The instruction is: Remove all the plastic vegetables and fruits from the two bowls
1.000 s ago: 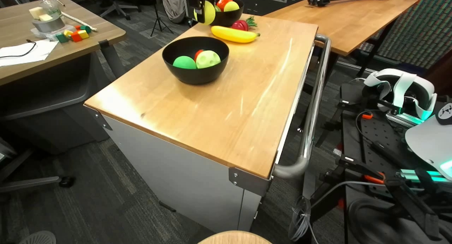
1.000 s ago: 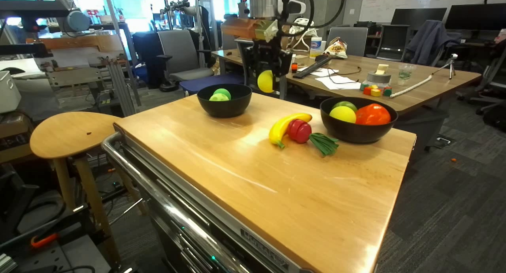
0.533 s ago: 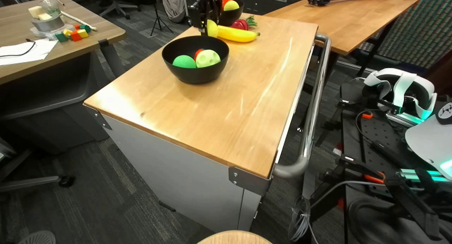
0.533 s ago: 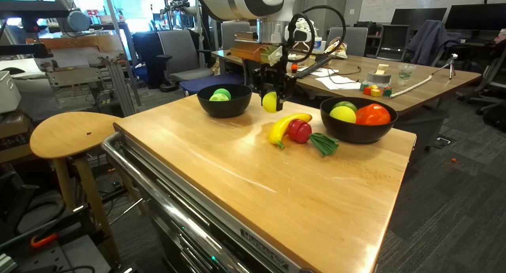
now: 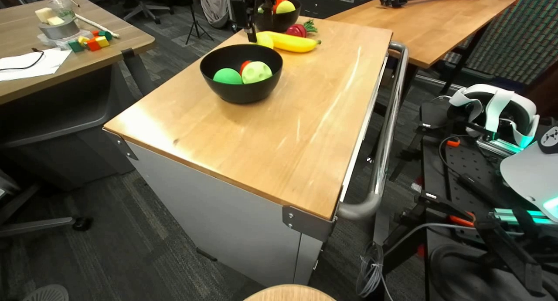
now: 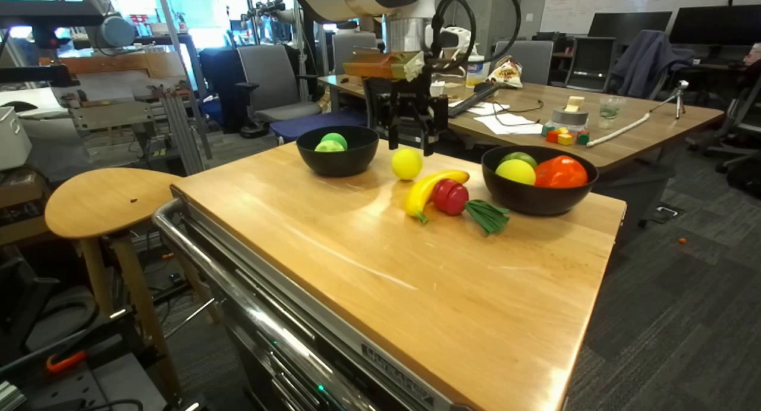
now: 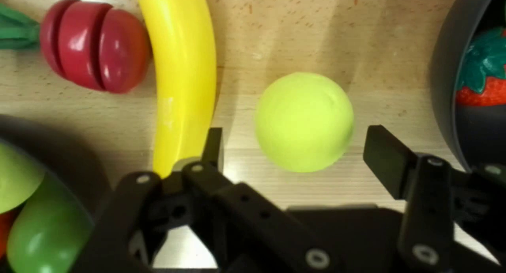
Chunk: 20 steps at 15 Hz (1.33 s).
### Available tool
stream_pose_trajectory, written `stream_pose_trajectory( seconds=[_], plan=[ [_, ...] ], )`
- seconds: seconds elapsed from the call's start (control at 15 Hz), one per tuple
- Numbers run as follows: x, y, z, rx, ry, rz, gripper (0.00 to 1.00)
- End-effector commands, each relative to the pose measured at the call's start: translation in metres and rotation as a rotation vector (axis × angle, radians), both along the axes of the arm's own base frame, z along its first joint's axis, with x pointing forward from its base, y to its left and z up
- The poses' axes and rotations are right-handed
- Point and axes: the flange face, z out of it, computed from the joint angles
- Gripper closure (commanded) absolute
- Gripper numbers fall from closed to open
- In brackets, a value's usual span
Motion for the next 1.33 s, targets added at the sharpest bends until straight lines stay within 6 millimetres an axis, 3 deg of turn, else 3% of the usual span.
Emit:
stream_pose_trajectory(
  seconds=[0.0, 0.13, 0.4, 0.6, 0.87, 1.0, 1.07, 1.27],
  plan=[
    [-0.024, 0.024, 0.049, -0.042, -0.035, 0.073, 0.00],
    [-0.030, 0.042, 0.068, 0.032, -0.084, 0.113, 0.00],
    [-0.040, 0.082, 0.079, 0.230, -0.072, 0.172, 0.00],
    [-0.038, 0.105, 0.059, 0.298, -0.038, 0.195, 0.00],
    [-0.038, 0.114, 0.024, 0.283, 0.000, 0.207, 0.00],
    [-0.037, 0.114, 0.010, 0.277, 0.013, 0.209, 0.14],
    [-0.037, 0.115, 0.004, 0.280, 0.013, 0.210, 0.34],
    [-0.037, 0.117, -0.007, 0.288, -0.004, 0.217, 0.45]
  ],
)
